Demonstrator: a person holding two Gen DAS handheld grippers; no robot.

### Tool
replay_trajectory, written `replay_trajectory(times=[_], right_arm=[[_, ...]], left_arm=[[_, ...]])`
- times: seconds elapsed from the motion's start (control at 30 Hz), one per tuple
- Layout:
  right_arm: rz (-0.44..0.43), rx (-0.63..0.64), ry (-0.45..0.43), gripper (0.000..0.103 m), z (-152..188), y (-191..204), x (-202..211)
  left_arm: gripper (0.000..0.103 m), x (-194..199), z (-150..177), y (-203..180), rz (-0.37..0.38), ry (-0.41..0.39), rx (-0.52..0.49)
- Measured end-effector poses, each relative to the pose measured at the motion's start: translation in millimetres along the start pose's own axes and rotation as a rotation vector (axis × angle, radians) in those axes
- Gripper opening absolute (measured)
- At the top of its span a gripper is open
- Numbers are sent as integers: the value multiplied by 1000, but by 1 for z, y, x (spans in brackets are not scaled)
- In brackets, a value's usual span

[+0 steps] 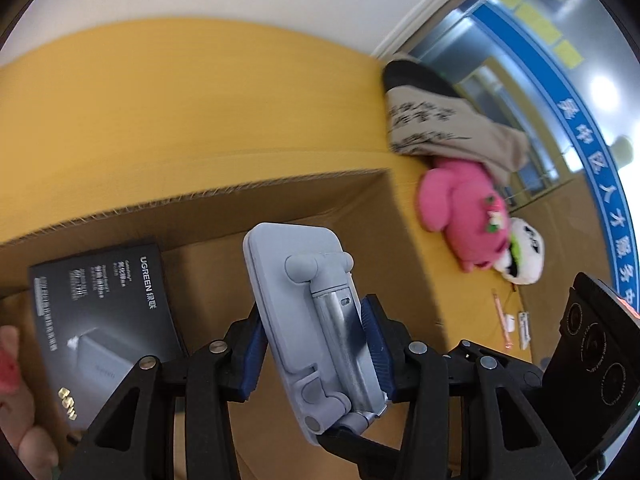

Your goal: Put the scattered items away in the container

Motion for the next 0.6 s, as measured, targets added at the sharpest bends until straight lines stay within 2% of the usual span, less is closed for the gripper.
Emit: replay_trajectory(times=[0.23,0.4,0.6], right_arm=[[33,-21,85,57,8,-10,-36],[74,-9,114,56,16,-10,-50],[116,12,124,57,23,-7,-54]], left_arm=[[48,-32,7,11,-59,48,18],[48,-44,9,2,-176,78,-41],[52,-48,11,2,-255,88,-36]])
Point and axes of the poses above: each gripper's, at about its wrist camera, not at the fingertips, and x roughly against the way its jaws point, y to its left, z to its underside, the point moved 3 cm from there along -x, roughly the way its jaws point, and after that the axes turned 10 degrees about z, right-handed, at the moved point
